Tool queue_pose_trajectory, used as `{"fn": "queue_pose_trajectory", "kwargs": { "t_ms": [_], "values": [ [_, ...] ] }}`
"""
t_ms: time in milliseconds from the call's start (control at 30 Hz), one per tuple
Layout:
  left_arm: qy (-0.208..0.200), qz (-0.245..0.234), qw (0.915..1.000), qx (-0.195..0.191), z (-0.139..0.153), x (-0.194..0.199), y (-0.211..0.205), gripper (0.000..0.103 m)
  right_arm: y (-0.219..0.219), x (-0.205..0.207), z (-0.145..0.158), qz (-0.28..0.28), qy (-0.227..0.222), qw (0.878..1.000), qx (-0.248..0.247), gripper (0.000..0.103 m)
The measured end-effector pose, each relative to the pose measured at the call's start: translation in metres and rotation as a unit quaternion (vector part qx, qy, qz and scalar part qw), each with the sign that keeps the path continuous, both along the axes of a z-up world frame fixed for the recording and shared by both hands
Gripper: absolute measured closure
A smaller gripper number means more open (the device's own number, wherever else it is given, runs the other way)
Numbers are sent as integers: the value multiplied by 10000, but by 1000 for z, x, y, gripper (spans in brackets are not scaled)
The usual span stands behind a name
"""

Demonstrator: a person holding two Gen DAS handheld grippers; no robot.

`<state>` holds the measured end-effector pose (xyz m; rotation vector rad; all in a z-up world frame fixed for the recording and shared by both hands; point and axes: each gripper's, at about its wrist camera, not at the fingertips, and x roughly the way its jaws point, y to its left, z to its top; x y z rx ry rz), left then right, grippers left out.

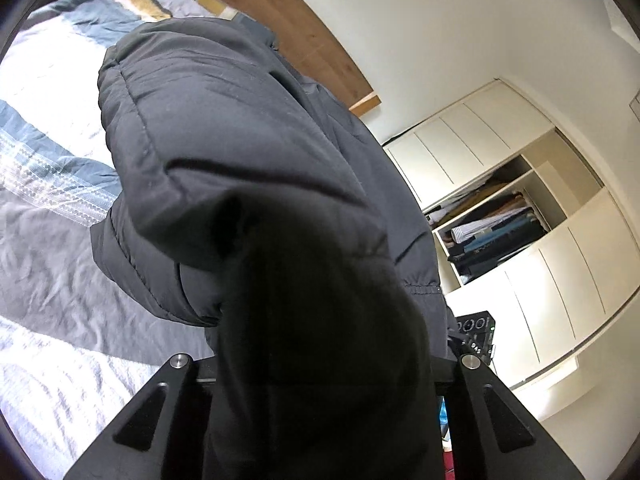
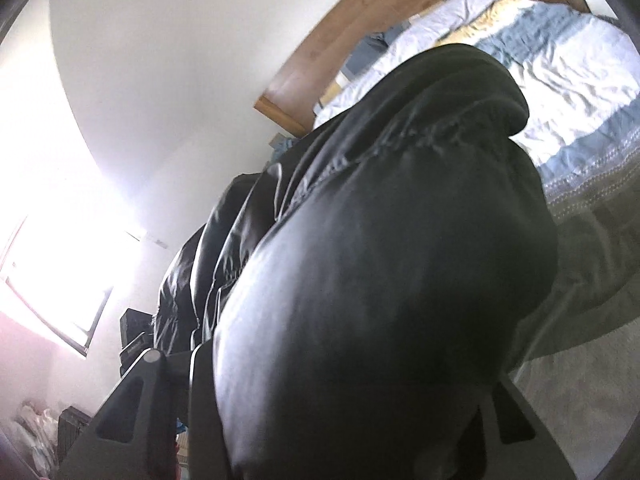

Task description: Fold large clothes

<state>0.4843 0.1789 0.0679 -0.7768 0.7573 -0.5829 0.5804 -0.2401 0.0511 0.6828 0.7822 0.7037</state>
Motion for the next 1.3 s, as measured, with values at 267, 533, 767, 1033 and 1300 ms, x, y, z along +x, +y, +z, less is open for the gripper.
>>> {"fn": "queue_pose_trajectory", "kwargs": {
  "t_ms": [267, 533, 767, 1033, 1300],
  "values": [
    [388, 80, 9986, 360, -56, -5, 2, 78, -3, -24, -38, -141, 259, 9993, -223, 64],
    [1104, 525, 9852, 1201, -112, -15, 31, 59, -41, -42, -84, -678, 899, 9900, -844, 56],
    [1521, 887, 9741, 1416, -92, -39, 69, 38, -71, -67, -82, -1089, 1230, 9738, -1573, 30],
    [1385, 1543, 9661, 1538, -64, -78, 112, 29, -101, -113, -61, -1772, 1327, 9605, -1685, 26],
    [925, 1705, 9520, 2367, -27, -143, 90, 29, -85, -180, -22, -1676, 892, 9568, -2201, 26]
  ]
}}
